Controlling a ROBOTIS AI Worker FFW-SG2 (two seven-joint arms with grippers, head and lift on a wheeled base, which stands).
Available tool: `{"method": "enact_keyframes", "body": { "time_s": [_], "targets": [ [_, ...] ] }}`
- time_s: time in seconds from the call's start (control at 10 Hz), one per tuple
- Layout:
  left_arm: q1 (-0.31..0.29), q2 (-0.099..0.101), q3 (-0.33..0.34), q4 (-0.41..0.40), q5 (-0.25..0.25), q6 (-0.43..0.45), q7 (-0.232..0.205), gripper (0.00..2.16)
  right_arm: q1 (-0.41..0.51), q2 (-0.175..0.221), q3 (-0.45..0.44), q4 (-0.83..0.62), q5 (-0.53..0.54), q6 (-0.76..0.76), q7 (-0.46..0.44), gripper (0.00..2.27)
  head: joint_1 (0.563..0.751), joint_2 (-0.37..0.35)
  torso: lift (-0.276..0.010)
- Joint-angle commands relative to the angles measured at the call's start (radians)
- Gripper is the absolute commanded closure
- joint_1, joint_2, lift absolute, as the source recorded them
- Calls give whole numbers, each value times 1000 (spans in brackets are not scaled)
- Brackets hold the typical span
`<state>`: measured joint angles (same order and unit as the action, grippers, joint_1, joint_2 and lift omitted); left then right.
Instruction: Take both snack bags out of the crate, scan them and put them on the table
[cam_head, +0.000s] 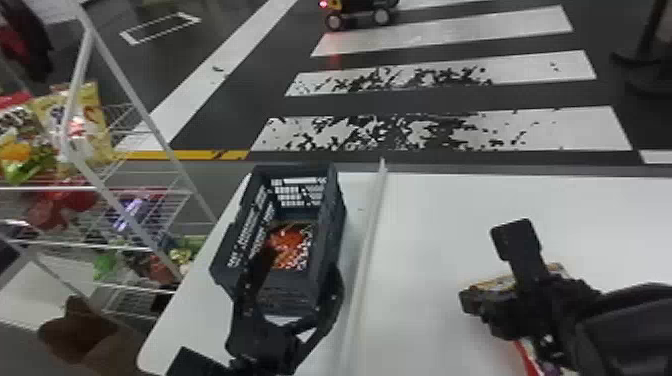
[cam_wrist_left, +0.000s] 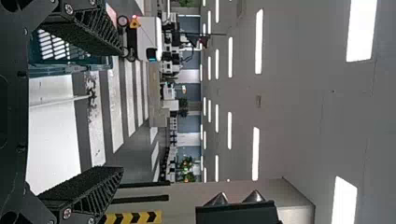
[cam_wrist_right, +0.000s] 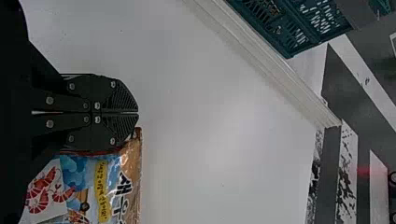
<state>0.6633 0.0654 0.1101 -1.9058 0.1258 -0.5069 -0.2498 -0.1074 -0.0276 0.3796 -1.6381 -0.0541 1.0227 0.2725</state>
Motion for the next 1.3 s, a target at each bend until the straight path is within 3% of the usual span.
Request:
{"method": "enact_keyframes", "body": {
  "time_s": [0.0, 0.8, 1.2],
  "targets": [
    [5, 2, 3, -2, 2, 0, 0, 124, -21, 0, 7, 27, 2, -17, -1, 2256, 695, 321, -91],
    [13, 2, 13, -7, 5, -3, 1, 124, -103, 6, 7, 172, 42, -124, -27, 2256, 695, 297, -91],
    [13, 1, 13, -4, 5, -3, 1, 124, -81, 5, -13, 126, 23, -97, -27, 2256, 695, 287, -91]
  ]
}}
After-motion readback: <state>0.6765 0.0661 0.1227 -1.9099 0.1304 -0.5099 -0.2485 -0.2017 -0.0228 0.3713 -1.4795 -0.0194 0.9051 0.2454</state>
